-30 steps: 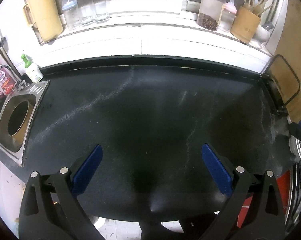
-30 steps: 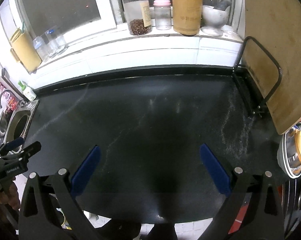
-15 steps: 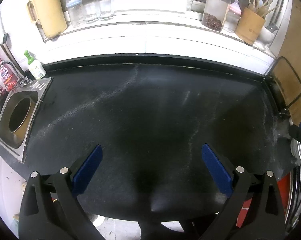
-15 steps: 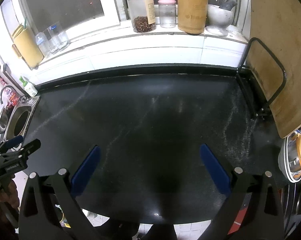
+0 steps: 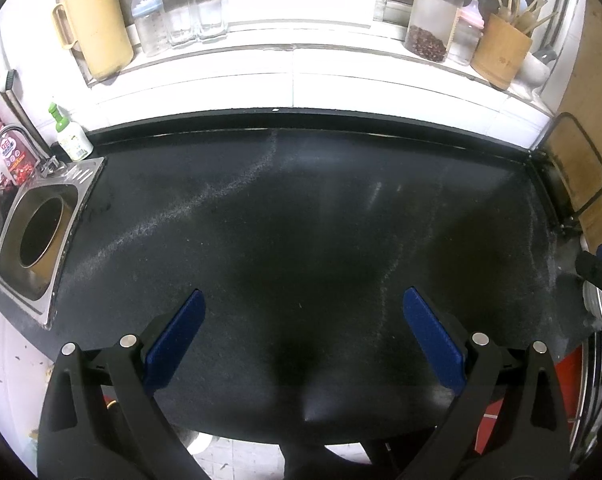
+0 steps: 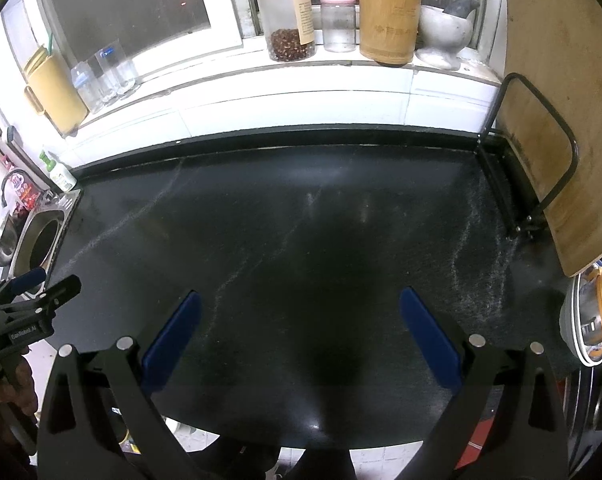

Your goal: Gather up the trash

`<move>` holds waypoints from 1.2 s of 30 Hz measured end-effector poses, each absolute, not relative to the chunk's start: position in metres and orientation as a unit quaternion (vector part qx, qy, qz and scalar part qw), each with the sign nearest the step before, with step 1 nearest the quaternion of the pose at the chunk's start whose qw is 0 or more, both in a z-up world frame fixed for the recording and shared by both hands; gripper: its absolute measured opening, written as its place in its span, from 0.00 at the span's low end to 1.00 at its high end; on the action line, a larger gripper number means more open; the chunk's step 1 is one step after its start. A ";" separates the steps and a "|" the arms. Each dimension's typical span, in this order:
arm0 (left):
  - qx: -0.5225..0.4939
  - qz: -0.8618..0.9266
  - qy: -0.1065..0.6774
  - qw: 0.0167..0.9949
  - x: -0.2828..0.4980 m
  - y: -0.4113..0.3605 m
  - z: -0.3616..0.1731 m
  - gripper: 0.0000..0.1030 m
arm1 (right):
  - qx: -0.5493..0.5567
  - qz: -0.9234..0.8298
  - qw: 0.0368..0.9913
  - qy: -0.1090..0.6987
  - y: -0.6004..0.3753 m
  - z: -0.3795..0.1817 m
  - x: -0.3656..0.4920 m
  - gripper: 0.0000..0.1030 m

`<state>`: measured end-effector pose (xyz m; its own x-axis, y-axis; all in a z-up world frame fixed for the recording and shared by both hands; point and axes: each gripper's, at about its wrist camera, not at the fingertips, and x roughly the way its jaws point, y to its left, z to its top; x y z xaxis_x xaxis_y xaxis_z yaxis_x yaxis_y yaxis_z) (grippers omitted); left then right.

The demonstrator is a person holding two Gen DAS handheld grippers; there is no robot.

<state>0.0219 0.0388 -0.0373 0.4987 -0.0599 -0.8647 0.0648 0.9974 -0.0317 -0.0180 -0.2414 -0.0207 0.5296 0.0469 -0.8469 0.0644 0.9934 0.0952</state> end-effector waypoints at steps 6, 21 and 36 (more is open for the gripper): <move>0.004 -0.037 0.497 0.867 0.021 0.042 -0.036 0.93 | 0.056 -0.003 0.874 0.483 -0.239 -0.020 -0.019 0.93; 0.007 -0.038 0.498 0.867 0.017 0.045 -0.034 0.93 | 0.051 -0.002 0.875 0.482 -0.235 -0.018 -0.021 0.93; 0.011 -0.038 0.495 0.868 0.014 0.046 -0.029 0.93 | 0.048 -0.002 0.876 0.479 -0.235 -0.016 -0.022 0.93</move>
<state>0.0135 0.0462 -0.0295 0.5079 -0.0549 -0.8597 0.0759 0.9969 -0.0188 -0.0220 -0.2350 -0.0165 0.5402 0.0423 -0.8404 0.0500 0.9954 0.0822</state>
